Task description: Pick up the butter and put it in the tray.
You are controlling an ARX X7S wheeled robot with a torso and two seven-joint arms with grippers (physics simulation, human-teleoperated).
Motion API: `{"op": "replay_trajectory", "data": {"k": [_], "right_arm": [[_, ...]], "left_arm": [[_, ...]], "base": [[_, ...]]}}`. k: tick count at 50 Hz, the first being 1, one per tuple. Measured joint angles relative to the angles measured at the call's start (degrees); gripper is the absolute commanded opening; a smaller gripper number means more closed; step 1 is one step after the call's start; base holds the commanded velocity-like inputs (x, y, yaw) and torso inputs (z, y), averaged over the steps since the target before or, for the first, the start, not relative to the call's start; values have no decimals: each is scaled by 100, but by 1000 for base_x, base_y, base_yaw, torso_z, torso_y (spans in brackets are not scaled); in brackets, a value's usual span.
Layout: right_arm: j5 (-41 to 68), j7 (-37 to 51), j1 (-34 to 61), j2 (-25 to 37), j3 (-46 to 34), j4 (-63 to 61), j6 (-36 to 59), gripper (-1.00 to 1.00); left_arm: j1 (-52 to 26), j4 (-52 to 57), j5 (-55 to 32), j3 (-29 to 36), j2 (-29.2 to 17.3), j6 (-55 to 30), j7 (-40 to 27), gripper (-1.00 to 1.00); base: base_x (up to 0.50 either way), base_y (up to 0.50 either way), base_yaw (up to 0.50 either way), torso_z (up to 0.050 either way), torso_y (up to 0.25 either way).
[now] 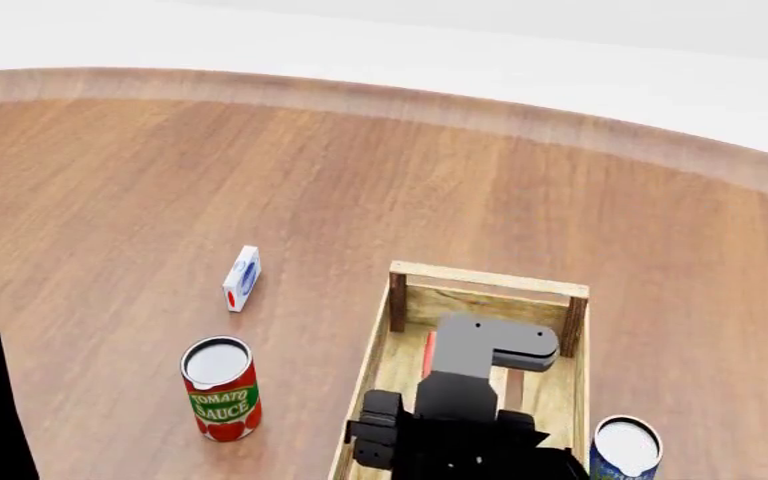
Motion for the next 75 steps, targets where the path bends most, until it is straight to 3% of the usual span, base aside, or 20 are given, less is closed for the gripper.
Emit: {"op": "replay_trajectory", "data": {"k": [34, 35, 54, 75], "right_arm": [[-86, -255, -144, 8, 35, 150, -356, -100], [-89, -256, -147, 9, 39, 148, -361, 100], [102, -138, -287, 167, 101, -355, -143, 100], [1410, 1367, -486, 1164, 746, -3697, 948, 100]], "left_arm": [[11, -10, 18, 76, -37, 54, -36, 100], [11, -11, 20, 79, -37, 56, -37, 100], [16, -25, 22, 113, -60, 91, -50, 100], [62, 22, 84, 194, -84, 125, -77, 100]], "base": [[0, 0, 0, 0, 0], [0, 0, 0, 0, 0], [0, 0, 0, 0, 0], [0, 0, 0, 0, 0]]}}
